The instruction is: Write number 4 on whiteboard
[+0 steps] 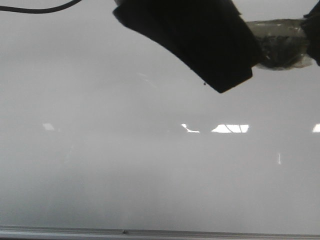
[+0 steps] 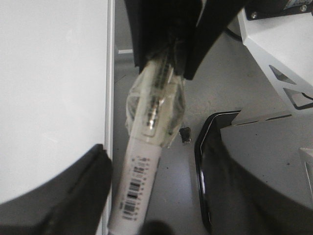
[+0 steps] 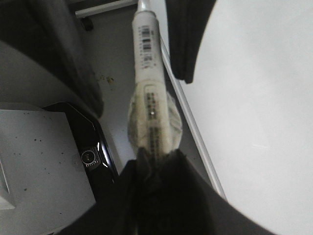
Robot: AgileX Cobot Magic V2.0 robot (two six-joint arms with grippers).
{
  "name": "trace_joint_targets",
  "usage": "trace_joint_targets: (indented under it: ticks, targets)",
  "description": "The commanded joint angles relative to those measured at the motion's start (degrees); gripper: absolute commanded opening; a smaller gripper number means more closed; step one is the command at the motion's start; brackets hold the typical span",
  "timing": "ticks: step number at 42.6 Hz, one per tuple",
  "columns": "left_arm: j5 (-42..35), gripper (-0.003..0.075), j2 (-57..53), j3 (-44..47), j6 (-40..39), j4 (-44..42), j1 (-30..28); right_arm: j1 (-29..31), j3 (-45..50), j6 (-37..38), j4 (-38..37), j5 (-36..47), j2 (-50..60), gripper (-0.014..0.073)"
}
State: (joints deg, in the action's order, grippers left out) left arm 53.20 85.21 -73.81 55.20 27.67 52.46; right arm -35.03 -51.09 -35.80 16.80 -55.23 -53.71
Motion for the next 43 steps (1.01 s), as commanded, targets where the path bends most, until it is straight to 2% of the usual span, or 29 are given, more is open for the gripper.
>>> trace_joint_targets:
  ticks: [1,6,9,11,14,17,20,23,27,30,33,35,43]
  targets:
    - [-2.4,0.0208,-1.9,-2.1,0.1,1.8,0.4,-0.2,-1.9,-0.8,1.5,2.4,0.8,-0.0068]
    - [-2.5,0.0073,-1.9,-2.1,0.1,1.8,0.3,-0.2,-1.9,-0.8,1.5,2.4,0.8,-0.0057]
    - [-2.5,0.0008,-1.9,-2.1,0.1,1.8,0.3,-0.2,-1.9,-0.8,1.5,2.2,0.8,0.0029]
    - [-2.5,-0.0021,-1.9,-2.1,0.1,1.8,0.3,-0.2,-1.9,-0.8,1.5,2.0,0.8,0.0156]
    - [-2.5,-0.0020,-1.9,-2.1,0.1,1.7,0.3,-0.2,-1.9,-0.8,1.5,2.0,0.8,0.0410]
    - [-2.5,-0.0020,-1.9,-2.1,-1.1,0.4,0.3,-0.1,-1.9,-0.8,0.4,2.1,1.6,0.0549]
    - [-2.5,-0.0020,-1.9,-2.1,-5.1,-4.0,0.2,0.8,-1.9,0.8,-1.1,2.6,3.1,0.0621]
    - [-1.3,-0.0020,-2.2,-2.1,-12.4,-11.8,-0.4,2.5,-1.9,3.2,-2.8,3.4,4.8,0.0620]
    - [0.7,-0.0020,-3.3,-2.1,-28.9,-28.9,-3.2,6.3,-1.9,5.3,-4.7,3.4,7.8,0.0610]
    - [2.6,-0.0020,-4.8,-2.1,-42.0,-37.3,-8.3,8.6,-1.9,5.3,-4.7,2.8,8.9,0.0610]
    - [4.3,-0.0020,-7.1,-1.8,-50.6,-40.0,-15.4,9.7,-1.9,5.3,-4.7,2.0,9.0,0.0610]
    - [2.3,-0.0020,-10.2,0.5,-52.8,-40.0,-21.3,9.7,-1.9,5.3,-4.6,1.9,9.0,0.0610]
    - [-19.3,-0.0020,-23.7,16.9,-57.1,-37.0,-43.2,9.7,-1.9,5.3,-4.3,3.0,9.0,0.0610]
